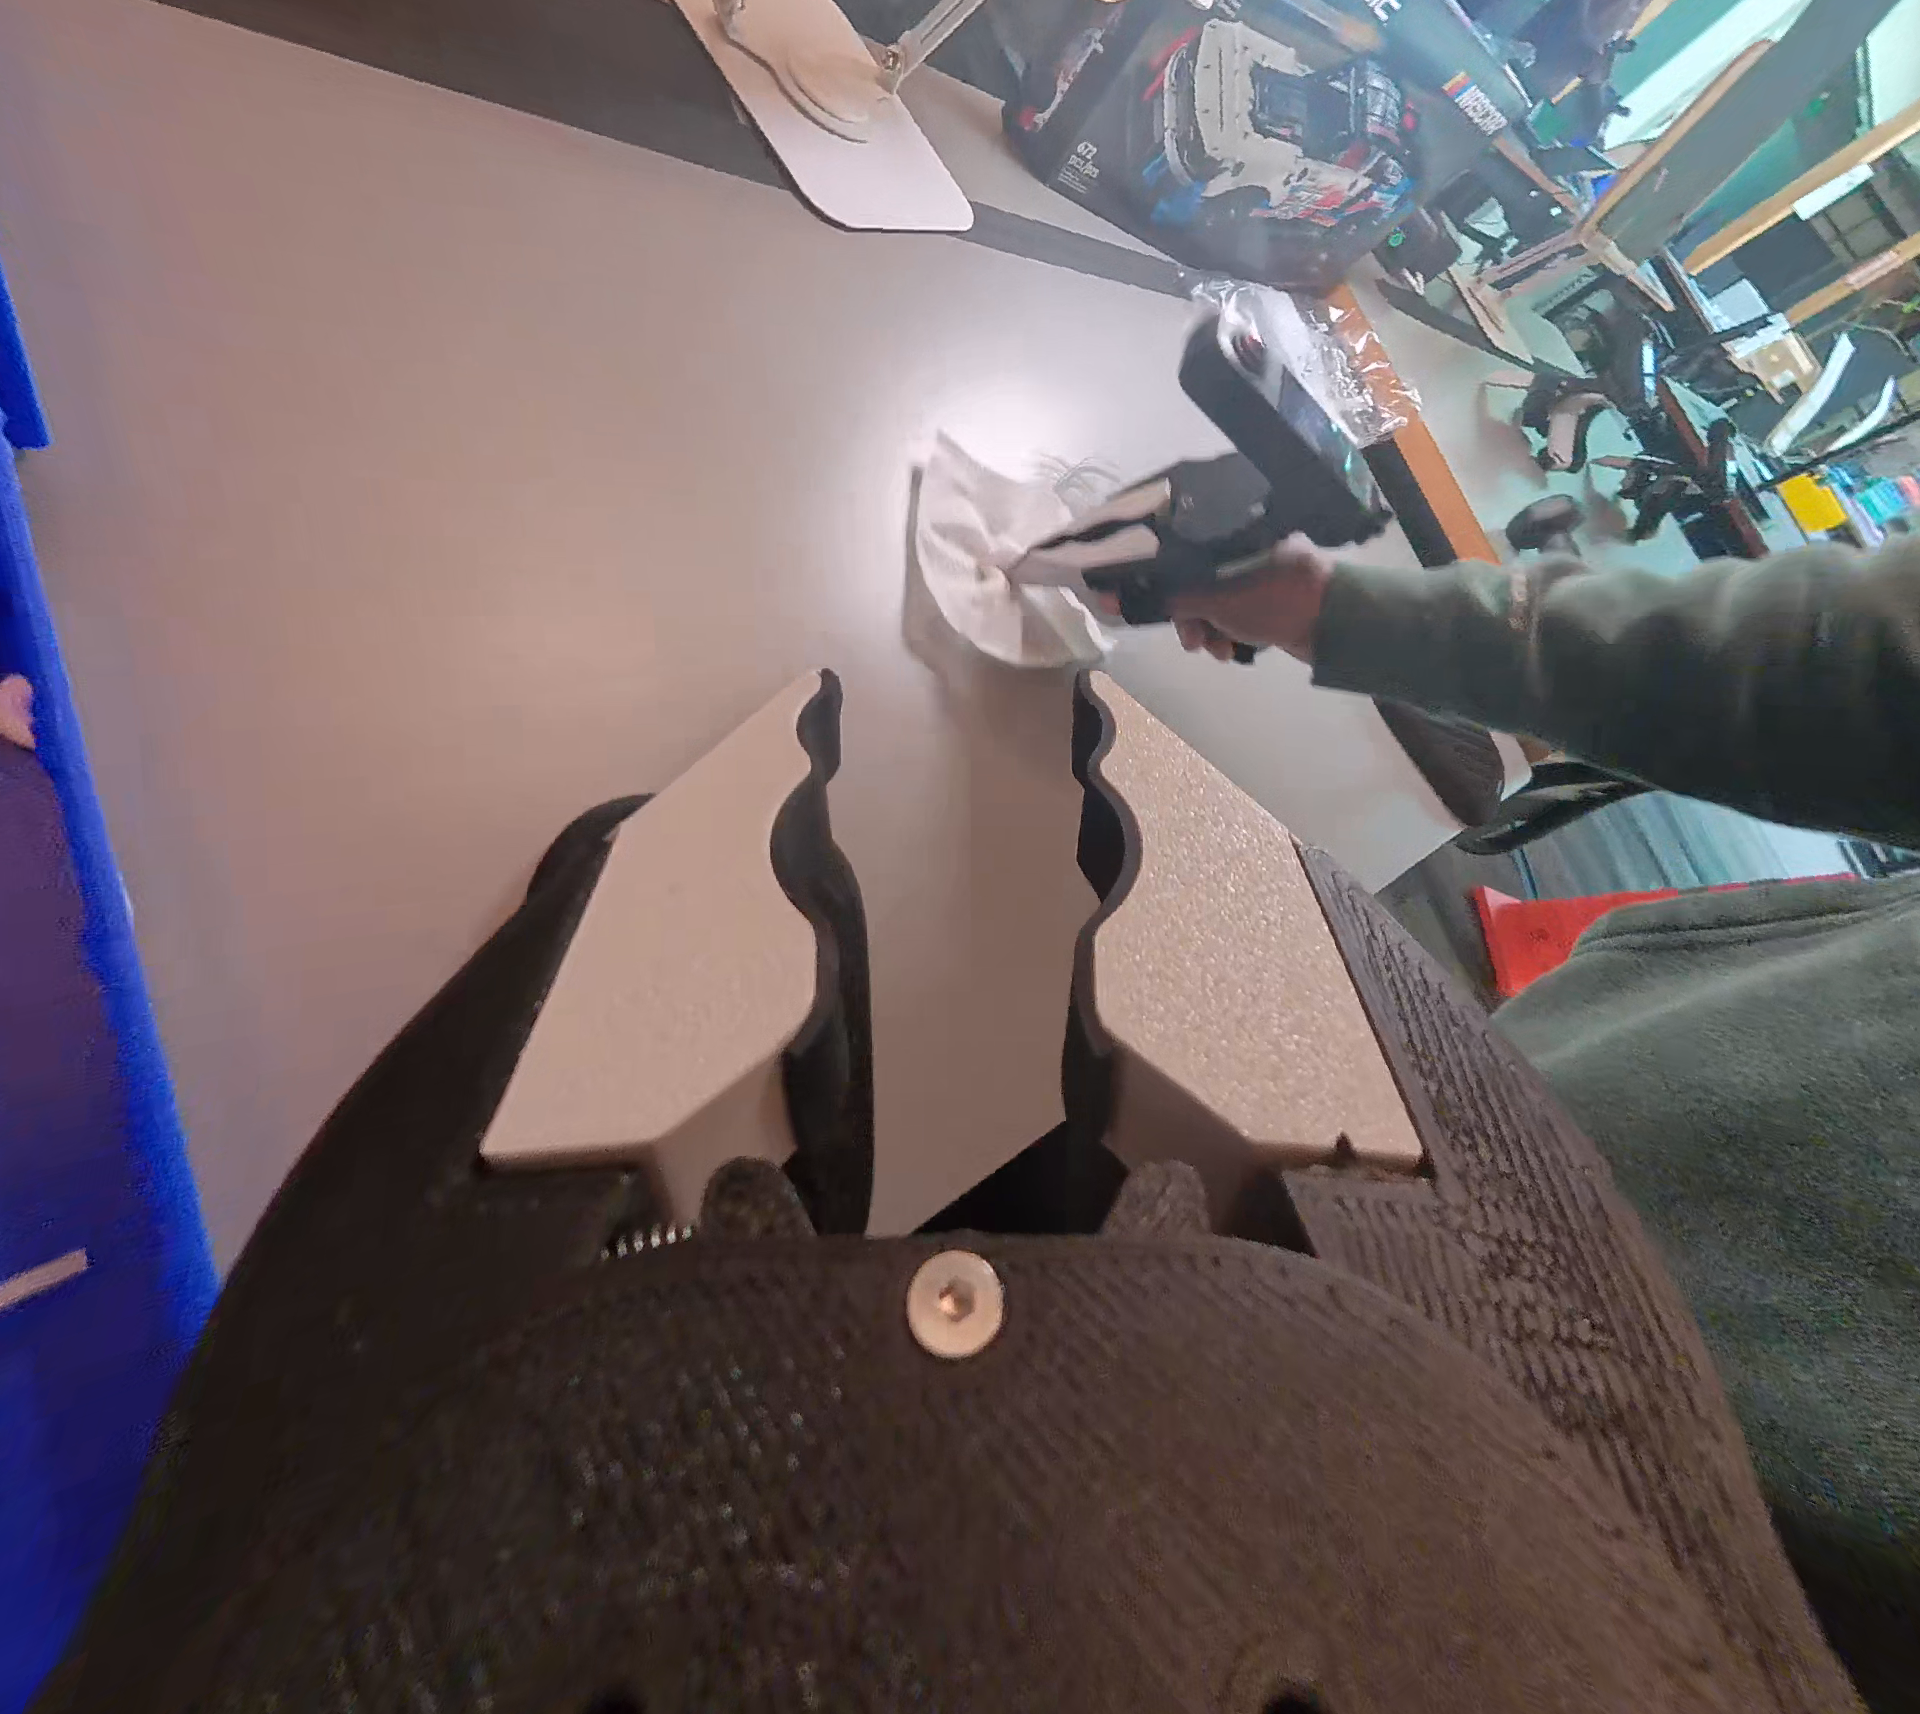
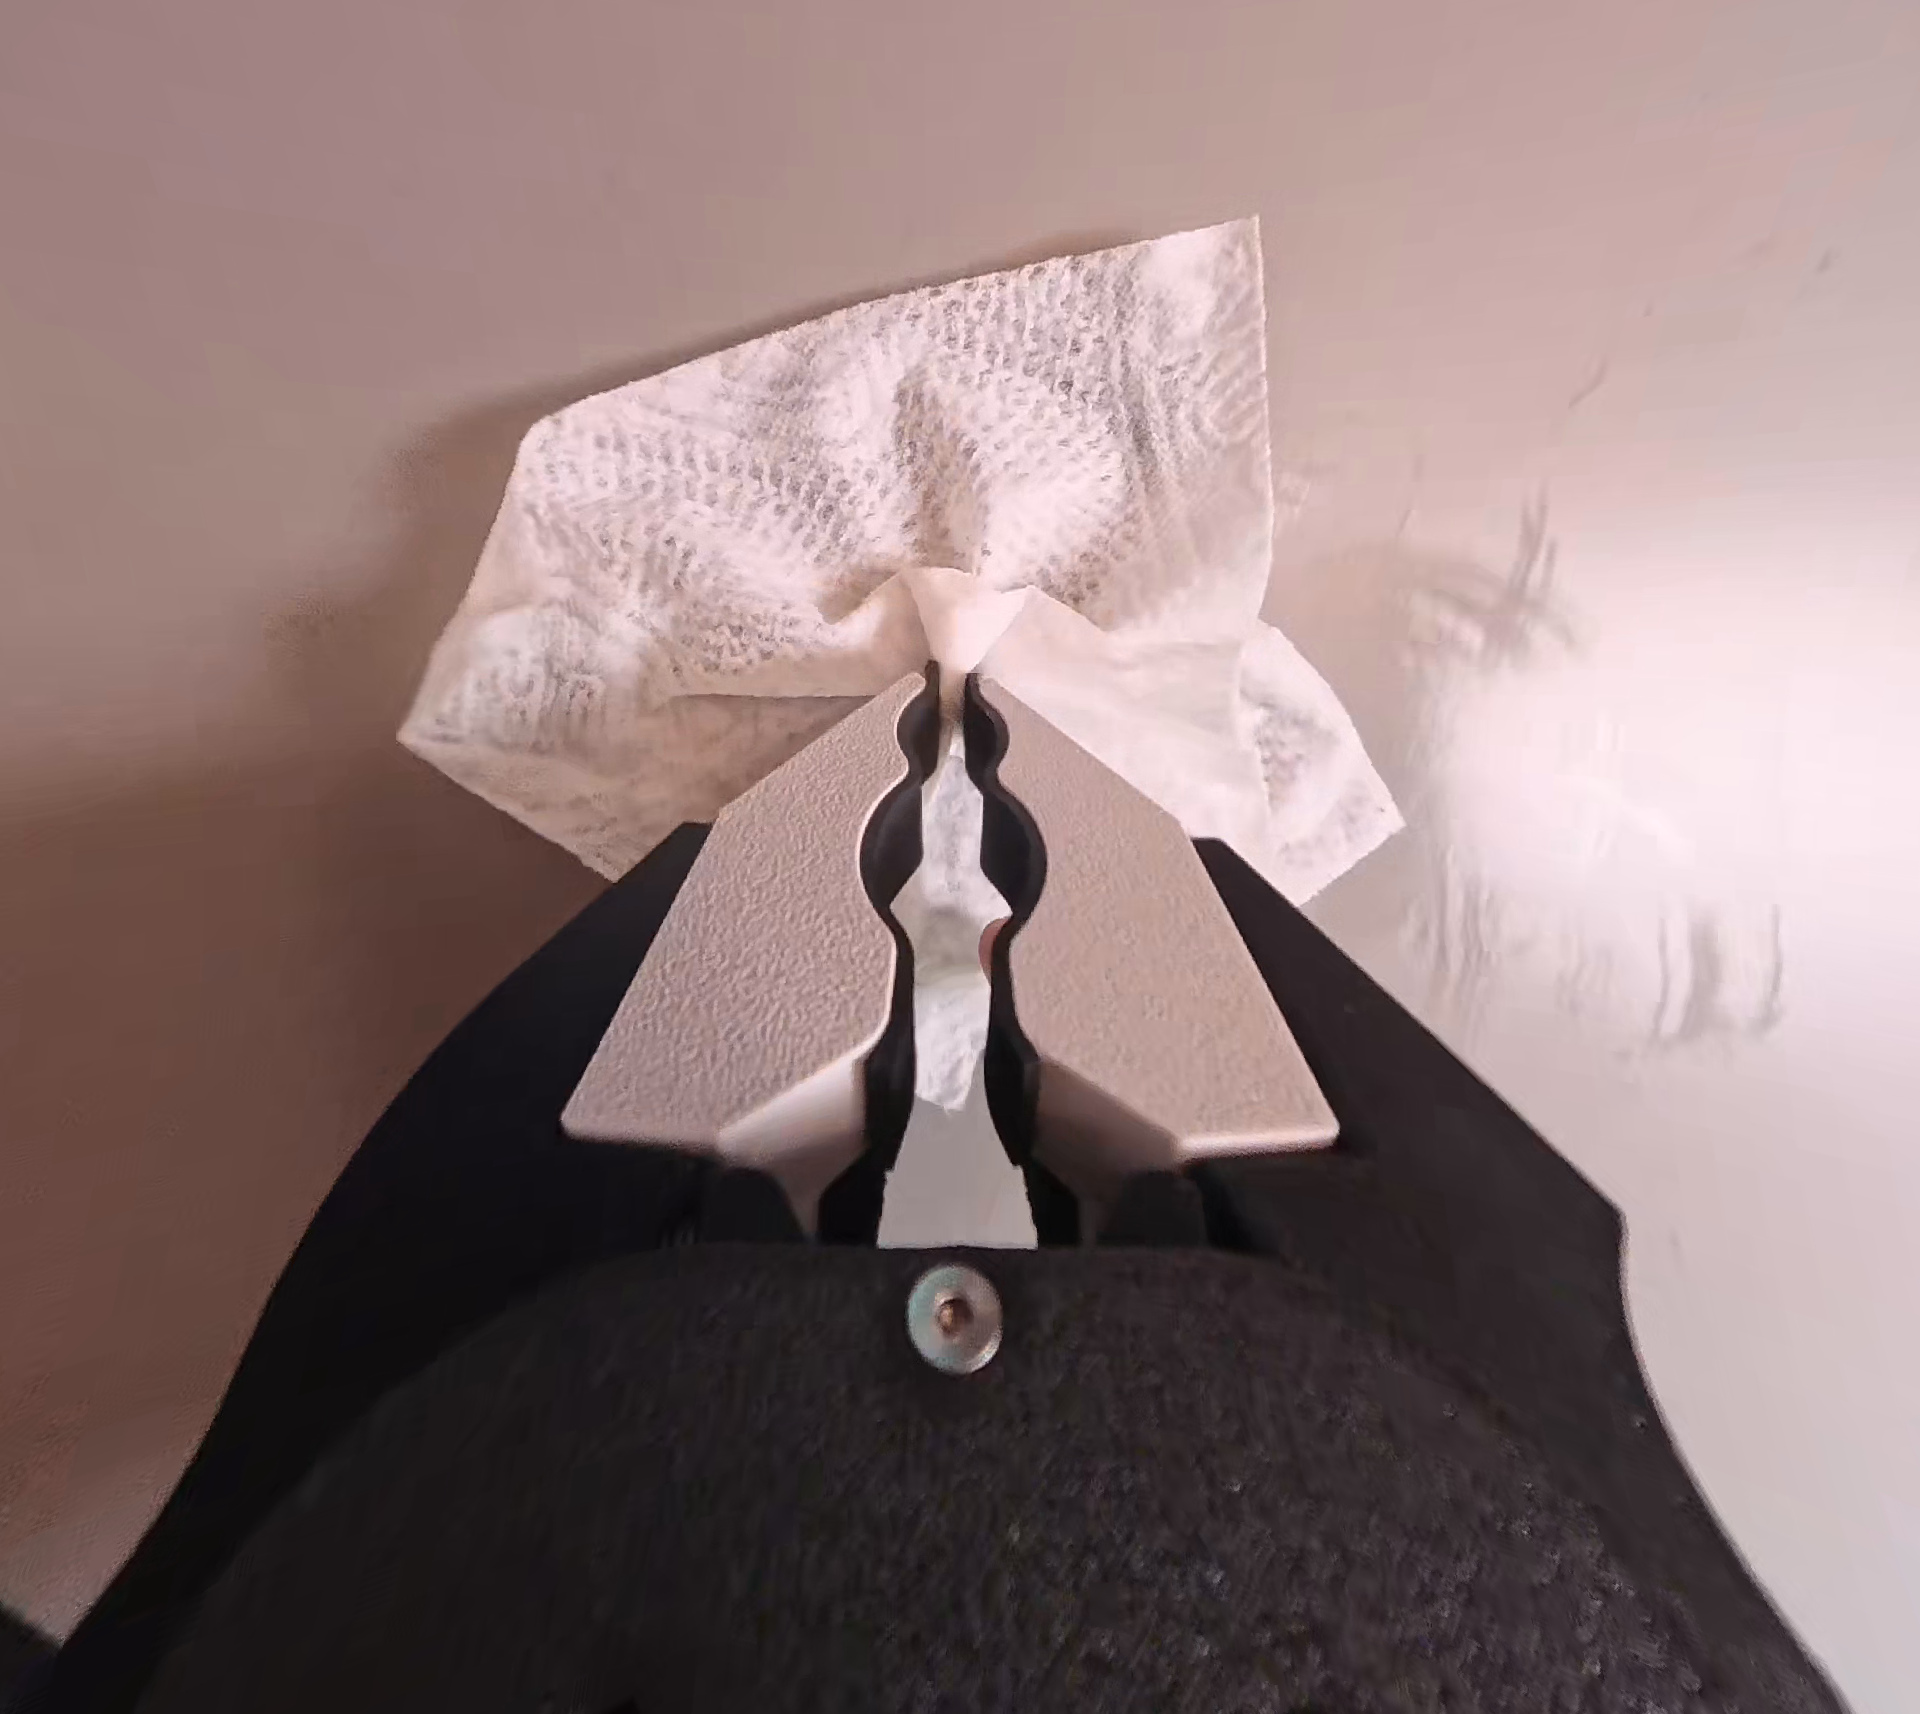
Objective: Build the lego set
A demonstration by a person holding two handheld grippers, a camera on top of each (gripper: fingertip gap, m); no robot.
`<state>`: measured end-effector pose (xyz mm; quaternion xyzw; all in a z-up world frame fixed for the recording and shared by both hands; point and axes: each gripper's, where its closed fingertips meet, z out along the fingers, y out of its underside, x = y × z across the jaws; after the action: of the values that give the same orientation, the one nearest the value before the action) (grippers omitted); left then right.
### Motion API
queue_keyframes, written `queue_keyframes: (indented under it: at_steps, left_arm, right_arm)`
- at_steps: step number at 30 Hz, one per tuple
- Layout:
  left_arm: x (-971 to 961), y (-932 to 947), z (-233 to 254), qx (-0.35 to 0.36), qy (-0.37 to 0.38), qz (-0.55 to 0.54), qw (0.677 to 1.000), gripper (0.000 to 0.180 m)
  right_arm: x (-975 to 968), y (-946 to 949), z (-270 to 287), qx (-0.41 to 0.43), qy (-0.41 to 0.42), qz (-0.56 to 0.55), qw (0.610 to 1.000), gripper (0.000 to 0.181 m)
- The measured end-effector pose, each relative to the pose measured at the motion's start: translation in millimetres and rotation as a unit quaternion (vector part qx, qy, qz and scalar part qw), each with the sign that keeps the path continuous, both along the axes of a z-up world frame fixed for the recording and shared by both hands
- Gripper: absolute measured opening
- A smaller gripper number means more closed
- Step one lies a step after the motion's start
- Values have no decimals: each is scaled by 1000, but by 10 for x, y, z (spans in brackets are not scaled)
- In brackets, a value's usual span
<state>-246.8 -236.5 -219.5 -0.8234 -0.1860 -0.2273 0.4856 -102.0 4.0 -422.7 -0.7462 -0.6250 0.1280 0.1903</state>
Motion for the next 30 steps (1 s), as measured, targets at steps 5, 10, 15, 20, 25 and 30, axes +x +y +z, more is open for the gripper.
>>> queue_keyframes:
  at_steps: [5, 10, 15, 20, 25, 30]
  left_arm:
    - [-65, 69, -52, -2, -5, -7, 1000, 40]
    - [61, 133, -115, -21, -8, 16, 1000, 39]
    - [255, 335, -131, -30, -12, 34, 999, 40]
    - [350, 537, -58, -26, -3, 58, 998, 40]
    - [520, 693, -84, -39, 0, 50, 998, 40]
    - [538, 787, -46, -35, -1, 52, 998, 40]
  right_arm:
    - [569, 420, 1, 9, -5, -66, 998, 1]
    - [223, 1156, 3, -35, 53, -150, 987, 0]
    - [-25, 219, 2, -49, 41, 51, 997, 0]
    - [428, 826, 0, -14, 43, 18, 999, 0]
    - [56, 879, 8, -7, 70, 55, 996, 0]
    - [40, 857, 332, -37, 138, 49, 989, 45]
